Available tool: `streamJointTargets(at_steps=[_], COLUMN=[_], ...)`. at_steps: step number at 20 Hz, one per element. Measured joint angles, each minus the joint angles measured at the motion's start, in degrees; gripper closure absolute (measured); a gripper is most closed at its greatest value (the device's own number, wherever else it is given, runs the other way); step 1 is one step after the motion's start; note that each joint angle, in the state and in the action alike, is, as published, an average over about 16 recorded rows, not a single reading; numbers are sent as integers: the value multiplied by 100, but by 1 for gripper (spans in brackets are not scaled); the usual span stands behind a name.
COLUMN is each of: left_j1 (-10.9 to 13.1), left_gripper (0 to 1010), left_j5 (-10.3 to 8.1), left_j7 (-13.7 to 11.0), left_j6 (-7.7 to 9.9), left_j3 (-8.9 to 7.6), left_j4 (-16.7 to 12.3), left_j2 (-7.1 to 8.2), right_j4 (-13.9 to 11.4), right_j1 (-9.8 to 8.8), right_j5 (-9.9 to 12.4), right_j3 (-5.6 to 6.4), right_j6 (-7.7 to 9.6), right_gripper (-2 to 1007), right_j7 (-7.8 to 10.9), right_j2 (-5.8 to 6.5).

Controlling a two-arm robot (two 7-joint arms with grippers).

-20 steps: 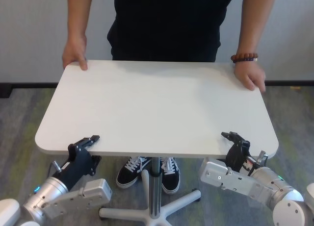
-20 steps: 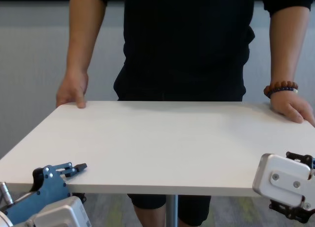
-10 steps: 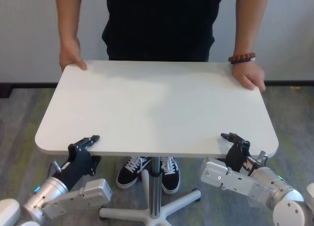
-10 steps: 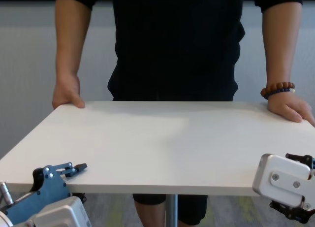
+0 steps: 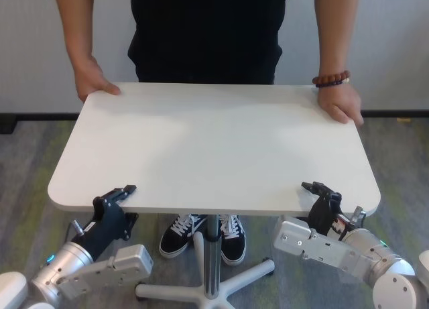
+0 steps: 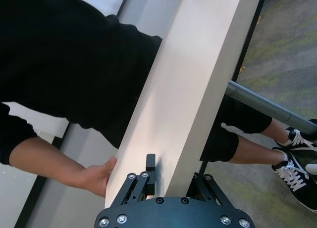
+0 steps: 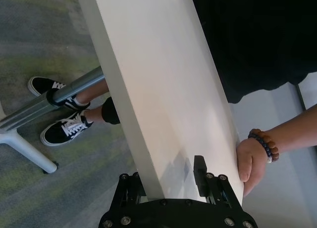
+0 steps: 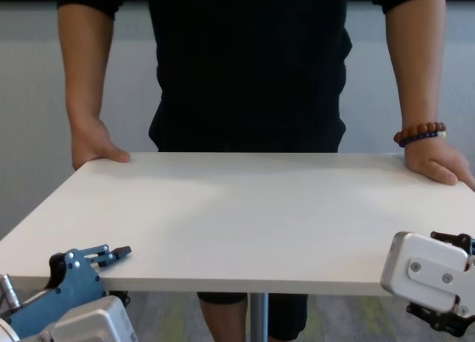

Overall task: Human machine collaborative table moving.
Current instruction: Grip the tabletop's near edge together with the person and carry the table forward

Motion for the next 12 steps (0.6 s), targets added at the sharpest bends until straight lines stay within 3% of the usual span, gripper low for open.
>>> streamJointTargets(at_steps=[12], left_j1=[0], left_gripper=[696], left_j5=[0], left_j7=[0], left_j6=[0], left_j3=[0], left_j4=[1], left_j2=[0], right_j4=[0], right_j1=[0], right_j5=[0], right_j3=[0], right_j6=[0], right_gripper=[407], right_j7=[0], right_j2=[0])
